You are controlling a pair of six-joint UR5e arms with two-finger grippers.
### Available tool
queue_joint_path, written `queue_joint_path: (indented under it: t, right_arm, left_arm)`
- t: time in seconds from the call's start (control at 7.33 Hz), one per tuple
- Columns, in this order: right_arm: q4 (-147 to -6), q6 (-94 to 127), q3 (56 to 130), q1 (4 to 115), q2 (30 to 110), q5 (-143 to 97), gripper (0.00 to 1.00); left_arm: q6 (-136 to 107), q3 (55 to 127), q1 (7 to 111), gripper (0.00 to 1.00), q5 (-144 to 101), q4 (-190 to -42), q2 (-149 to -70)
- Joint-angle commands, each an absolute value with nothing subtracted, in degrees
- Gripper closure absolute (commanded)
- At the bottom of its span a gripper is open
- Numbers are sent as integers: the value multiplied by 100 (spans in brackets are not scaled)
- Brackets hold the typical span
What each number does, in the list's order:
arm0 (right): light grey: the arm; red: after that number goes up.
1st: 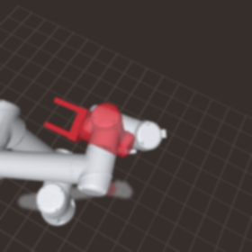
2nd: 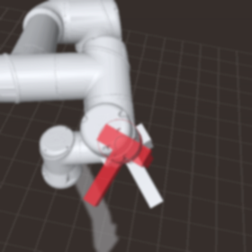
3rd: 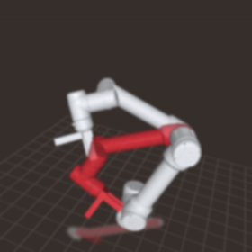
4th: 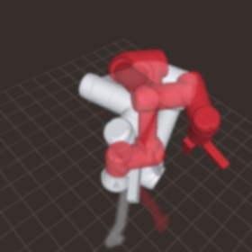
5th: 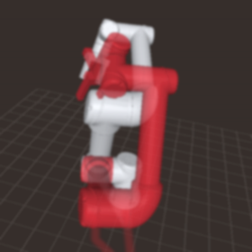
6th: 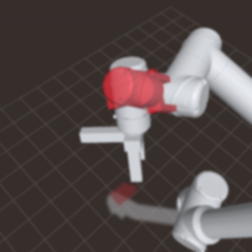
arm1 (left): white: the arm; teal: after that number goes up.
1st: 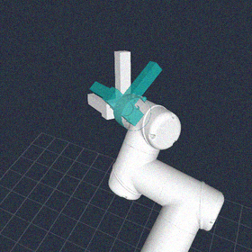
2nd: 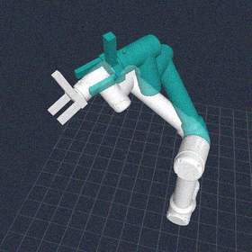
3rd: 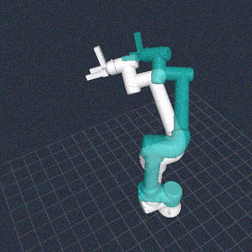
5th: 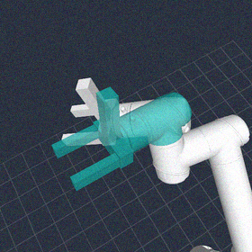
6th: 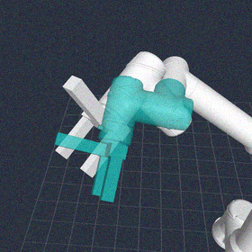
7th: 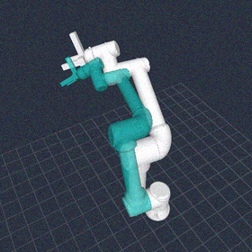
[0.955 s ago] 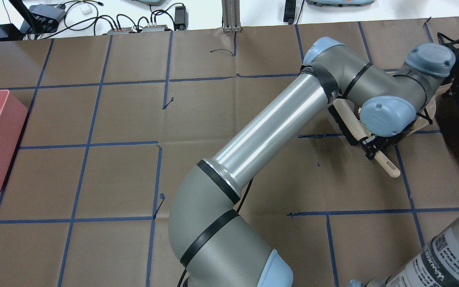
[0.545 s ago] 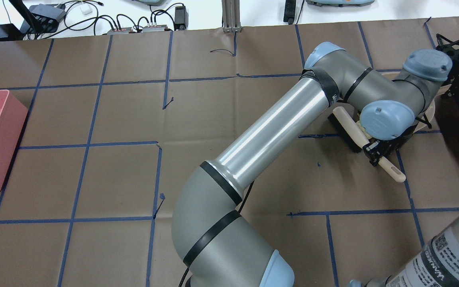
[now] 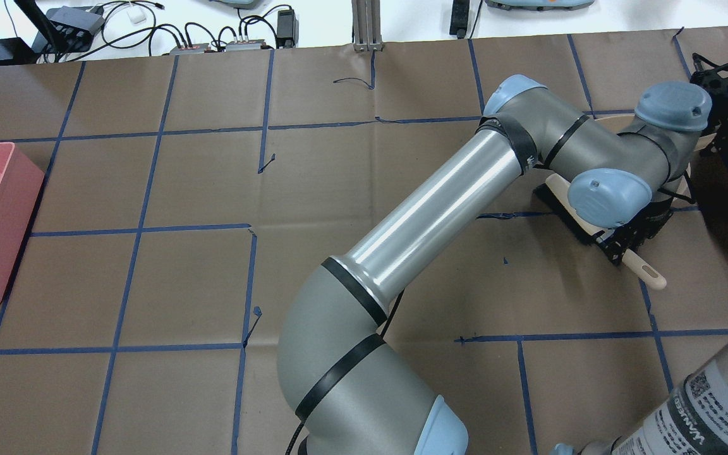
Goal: Sweep and dump trash in nearest bin
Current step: 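Push the remaining bread into the dustpan with the brush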
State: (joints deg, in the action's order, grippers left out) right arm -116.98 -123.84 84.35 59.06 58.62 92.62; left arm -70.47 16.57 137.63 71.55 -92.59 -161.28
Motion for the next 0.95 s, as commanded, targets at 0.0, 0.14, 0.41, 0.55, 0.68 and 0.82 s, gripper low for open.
queue_joint_path:
  t: [0.0, 0.14, 0.41, 0.55, 0.68, 0.82]
  right_arm:
    - [-11689, -12384, 8455, 5906, 5880, 9255, 100]
    - [-11629, -12366, 8446, 5906, 5880, 9185, 100]
    - [-11593, -12314, 8446, 5906, 5889, 9158, 100]
    - [-11593, -12322, 8446, 5906, 5889, 9158, 100]
    - [-11593, -12314, 8438, 5906, 5889, 9158, 100]
    - [-11593, -12313, 8438, 5906, 5889, 9158, 100]
  left_arm:
    - [-7049, 1644, 13764, 100, 7006, -8389, -16163]
    - [-7049, 1644, 13755, 100, 6805, -7863, -16163]
    - [-7058, 1644, 13746, 100, 6008, -6835, -16233]
    - [-7058, 1652, 13746, 100, 5768, -6638, -16259]
    - [-7058, 1661, 13746, 100, 5818, -6697, -16242]
    - [-7145, 1670, 13729, 100, 6219, -6889, -16181]
